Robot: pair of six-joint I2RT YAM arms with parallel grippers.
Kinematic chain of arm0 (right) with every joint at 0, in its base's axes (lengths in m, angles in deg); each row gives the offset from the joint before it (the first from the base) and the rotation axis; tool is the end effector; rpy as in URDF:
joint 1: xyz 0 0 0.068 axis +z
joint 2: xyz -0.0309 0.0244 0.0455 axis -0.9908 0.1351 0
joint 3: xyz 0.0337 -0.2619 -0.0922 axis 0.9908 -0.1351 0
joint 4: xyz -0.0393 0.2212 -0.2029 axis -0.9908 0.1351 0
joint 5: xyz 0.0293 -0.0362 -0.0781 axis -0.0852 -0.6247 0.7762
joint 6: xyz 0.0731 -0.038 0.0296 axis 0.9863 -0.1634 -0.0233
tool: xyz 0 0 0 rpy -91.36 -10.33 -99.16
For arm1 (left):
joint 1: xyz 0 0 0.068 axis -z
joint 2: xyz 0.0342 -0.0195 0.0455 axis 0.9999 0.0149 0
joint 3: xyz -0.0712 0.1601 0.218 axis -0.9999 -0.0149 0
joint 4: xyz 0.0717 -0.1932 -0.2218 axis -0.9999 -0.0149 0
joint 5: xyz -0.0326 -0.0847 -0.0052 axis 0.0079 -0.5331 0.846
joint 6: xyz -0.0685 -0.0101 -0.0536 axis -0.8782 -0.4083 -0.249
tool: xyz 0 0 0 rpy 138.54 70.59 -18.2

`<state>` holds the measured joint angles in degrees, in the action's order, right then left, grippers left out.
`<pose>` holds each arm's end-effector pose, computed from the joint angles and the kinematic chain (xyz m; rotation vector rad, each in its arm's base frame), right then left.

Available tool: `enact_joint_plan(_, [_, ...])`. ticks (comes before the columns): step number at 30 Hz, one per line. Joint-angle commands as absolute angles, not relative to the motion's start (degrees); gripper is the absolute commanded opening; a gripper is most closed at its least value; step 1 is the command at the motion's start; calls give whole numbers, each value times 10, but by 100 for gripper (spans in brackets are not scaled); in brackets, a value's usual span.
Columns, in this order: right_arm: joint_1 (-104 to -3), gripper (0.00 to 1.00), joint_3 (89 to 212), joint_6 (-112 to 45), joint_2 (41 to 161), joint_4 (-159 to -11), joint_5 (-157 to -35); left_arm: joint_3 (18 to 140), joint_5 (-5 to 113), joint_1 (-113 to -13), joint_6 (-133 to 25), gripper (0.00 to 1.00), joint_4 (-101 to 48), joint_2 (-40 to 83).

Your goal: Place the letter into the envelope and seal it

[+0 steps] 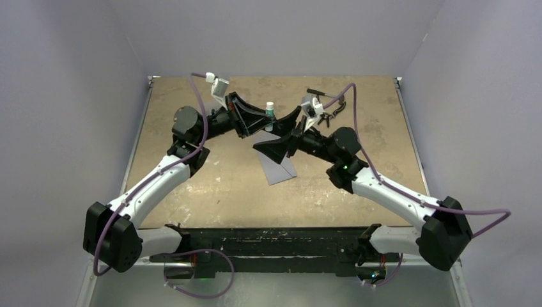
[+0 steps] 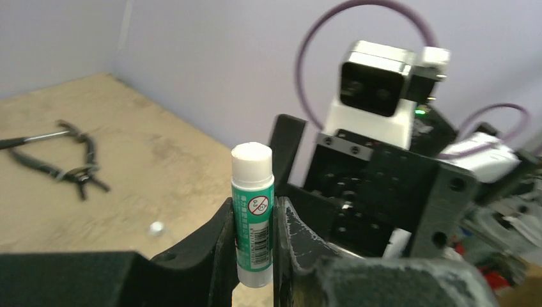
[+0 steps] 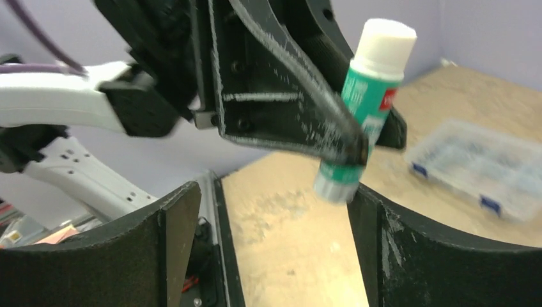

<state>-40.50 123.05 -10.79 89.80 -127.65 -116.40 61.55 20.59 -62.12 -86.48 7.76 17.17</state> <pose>0.2369 0.2611 0.3643 -0.6086 1.2532 1.3633 0.2871 -0.2042 0.3917 0.4999 1.3863 -1.4765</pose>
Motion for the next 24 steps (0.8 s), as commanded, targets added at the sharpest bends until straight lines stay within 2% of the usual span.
enact_joint_plan(1, [-403, 87, 1242, -165, 823, -1059, -1053, 666, 359, -622, -692, 0, -178, 139])
enact_joint_plan(6, [-410, 86, 1228, -129, 771, -917, -889, 641, 454, -622, -651, 0, -233, 107])
enact_joint_plan(9, [-474, 82, 1244, -93, 794, -818, -816, 615, 472, -622, -646, 0, -241, 90])
enact_joint_plan(11, [-544, 80, 1245, -74, 818, -791, -812, 601, 445, -622, -646, 0, -233, 88])
enact_joint_plan(15, [-608, 80, 1272, -84, 906, -749, -771, 590, 346, -622, -637, 0, -201, 93])
enact_joint_plan(18, [-623, 77, 1301, -100, 995, -725, -768, 569, 298, -621, -651, 0, -149, 99])
enact_joint_plan(24, [-626, 70, 1318, -114, 1079, -730, -757, 567, 281, -621, -644, 0, -135, 128])
